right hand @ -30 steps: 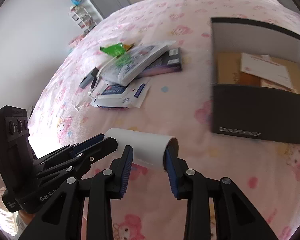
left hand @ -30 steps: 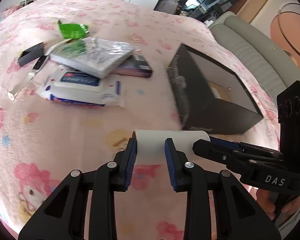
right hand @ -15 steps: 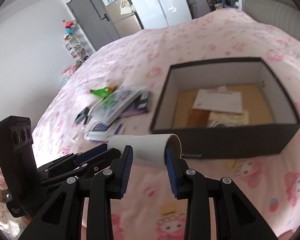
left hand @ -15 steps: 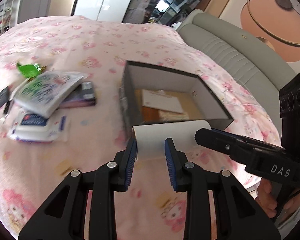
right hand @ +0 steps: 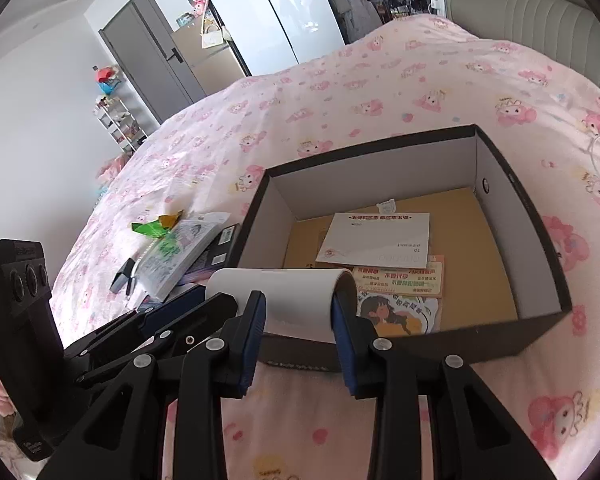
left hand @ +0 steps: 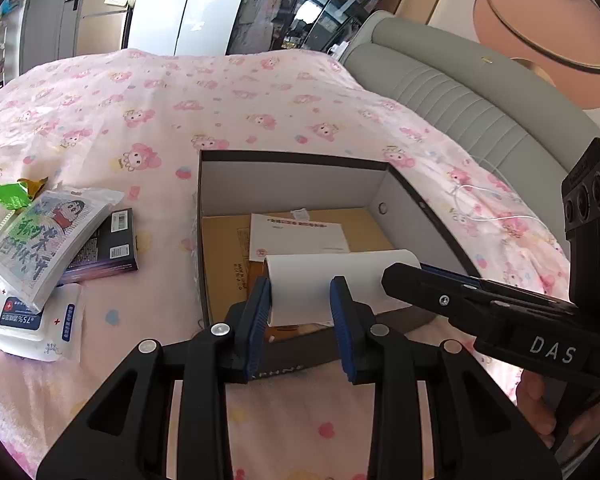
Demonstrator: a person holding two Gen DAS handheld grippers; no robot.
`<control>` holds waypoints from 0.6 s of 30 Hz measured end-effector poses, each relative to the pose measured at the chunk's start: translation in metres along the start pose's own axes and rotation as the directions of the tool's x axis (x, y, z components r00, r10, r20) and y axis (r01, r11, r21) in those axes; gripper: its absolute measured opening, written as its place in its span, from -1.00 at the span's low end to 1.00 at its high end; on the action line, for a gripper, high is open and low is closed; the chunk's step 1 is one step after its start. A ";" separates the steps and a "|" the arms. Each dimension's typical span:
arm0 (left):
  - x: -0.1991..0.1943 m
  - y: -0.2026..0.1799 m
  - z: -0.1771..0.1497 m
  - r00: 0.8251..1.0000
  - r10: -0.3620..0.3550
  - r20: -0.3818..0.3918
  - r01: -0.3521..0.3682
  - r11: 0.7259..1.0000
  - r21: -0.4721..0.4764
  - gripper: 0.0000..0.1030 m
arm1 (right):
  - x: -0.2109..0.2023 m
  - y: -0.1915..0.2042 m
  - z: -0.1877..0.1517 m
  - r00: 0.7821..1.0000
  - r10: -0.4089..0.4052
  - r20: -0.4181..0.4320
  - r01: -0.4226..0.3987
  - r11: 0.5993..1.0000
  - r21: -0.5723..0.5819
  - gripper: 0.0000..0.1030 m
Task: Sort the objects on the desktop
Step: 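Lift the white paper tube with the left gripper and carry it over the shoebox, then lower the tube into the shoebox and open the left gripper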
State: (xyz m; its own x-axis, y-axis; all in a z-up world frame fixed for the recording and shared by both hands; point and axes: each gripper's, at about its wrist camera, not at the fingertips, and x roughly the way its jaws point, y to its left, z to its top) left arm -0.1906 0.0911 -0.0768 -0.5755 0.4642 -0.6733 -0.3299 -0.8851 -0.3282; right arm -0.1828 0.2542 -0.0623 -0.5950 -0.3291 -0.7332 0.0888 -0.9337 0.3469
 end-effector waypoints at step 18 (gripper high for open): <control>0.058 0.027 0.005 0.995 0.059 -0.077 -0.059 0.998 -0.007 -0.42 | 0.071 -0.018 0.013 0.993 -0.031 -0.111 0.032 0.999 0.008 -0.41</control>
State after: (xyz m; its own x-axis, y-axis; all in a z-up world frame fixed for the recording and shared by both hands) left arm -0.2363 0.0945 -0.1210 -0.5346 0.4075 -0.7404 -0.2897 -0.9114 -0.2924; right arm -0.2364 0.2492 -0.1127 -0.5051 -0.3136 -0.8041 0.0634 -0.9426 0.3279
